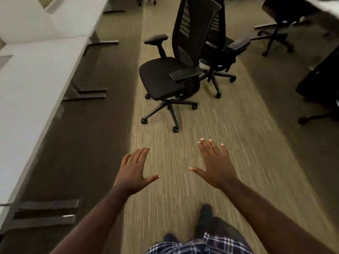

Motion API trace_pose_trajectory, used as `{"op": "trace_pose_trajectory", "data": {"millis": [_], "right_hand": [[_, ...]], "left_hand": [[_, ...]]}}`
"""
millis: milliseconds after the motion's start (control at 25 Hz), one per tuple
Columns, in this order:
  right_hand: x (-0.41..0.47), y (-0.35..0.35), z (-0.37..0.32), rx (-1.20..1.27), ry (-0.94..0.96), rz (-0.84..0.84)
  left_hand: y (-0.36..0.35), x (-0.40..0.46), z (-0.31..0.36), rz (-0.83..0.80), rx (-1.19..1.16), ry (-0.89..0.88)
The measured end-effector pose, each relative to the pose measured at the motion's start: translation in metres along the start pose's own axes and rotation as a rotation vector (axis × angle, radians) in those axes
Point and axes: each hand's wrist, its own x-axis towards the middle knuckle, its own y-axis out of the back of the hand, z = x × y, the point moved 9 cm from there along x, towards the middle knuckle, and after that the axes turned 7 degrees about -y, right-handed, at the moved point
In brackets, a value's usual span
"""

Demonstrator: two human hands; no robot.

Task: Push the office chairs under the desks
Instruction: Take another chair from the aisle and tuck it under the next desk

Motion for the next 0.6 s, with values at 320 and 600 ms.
{"op": "trace_pose_trajectory", "data": {"millis": [320, 600], "right_hand": [[0.155, 0.038, 0.149, 0.056, -0.063, 0.041], [0.275, 0.1, 0.258, -0.054, 0.007, 0.046]], "left_hand": [[0.001, 0.237, 0.035, 0.03, 0.074, -0.009], [0.02, 0.404, 0.083, 0.088, 0.066, 0.008]]}}
